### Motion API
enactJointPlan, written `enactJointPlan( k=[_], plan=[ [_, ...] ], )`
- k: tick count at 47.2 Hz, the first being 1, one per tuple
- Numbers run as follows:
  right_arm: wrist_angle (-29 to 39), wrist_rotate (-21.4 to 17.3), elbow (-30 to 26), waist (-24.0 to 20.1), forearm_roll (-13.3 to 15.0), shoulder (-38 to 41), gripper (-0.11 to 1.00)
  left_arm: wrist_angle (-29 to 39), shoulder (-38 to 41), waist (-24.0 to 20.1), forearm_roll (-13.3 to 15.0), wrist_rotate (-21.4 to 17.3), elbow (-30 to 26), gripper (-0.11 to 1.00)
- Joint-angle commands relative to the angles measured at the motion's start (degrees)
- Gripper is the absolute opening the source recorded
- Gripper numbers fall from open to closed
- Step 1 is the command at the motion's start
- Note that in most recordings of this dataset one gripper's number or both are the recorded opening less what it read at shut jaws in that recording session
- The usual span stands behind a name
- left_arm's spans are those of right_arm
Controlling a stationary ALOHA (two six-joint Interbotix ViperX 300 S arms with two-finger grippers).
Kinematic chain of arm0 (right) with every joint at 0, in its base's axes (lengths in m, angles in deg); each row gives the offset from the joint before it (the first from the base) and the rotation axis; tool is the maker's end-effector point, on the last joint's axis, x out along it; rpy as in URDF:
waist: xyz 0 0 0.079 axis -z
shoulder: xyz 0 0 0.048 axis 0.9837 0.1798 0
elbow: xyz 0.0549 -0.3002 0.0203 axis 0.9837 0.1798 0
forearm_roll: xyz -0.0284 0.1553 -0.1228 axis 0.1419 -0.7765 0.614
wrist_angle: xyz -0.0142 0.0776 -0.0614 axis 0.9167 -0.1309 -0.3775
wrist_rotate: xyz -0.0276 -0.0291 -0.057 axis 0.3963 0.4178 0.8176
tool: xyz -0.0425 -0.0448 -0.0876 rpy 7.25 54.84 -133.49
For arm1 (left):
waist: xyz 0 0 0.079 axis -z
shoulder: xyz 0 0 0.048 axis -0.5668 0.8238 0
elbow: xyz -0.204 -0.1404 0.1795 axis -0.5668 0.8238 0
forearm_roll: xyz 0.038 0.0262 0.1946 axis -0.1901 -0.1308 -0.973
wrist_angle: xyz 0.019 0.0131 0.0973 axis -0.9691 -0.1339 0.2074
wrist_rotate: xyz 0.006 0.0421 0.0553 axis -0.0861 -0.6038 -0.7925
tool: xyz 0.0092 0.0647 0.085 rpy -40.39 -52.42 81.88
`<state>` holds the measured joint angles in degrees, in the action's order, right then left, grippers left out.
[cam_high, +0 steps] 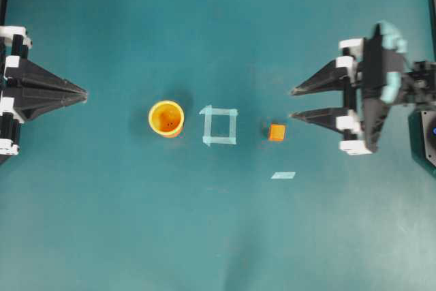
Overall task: Move the block backward with right arm.
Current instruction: 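Move the right gripper left over the orange cube and lower around it, then close the right gripper on the orange cube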
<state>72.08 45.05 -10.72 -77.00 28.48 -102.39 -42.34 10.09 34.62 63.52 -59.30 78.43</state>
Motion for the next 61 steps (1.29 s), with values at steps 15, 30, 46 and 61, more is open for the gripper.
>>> enactJointPlan(
  k=[15,30,46,61],
  plan=[
    [1.41,-2.37,-4.31,-0.18,-0.18,13.27,0.54,-0.35,0.26,0.18,-0.18,-0.09,-1.76,0.0],
    [-1.67,-6.33,-3.34,-2.29,-0.18,20.21,0.57,-0.35,0.26,0.18,-0.26,-0.09,-1.76,0.0],
    [-2.2,-6.68,-3.34,-2.29,-0.18,24.52,0.6,-0.35,0.26,0.18,-0.26,-0.09,-1.76,0.0],
    [-4.39,-6.59,-3.43,-2.2,-0.18,27.77,0.6,-0.35,0.18,0.09,-0.26,-0.09,-1.76,0.0]
  ],
)
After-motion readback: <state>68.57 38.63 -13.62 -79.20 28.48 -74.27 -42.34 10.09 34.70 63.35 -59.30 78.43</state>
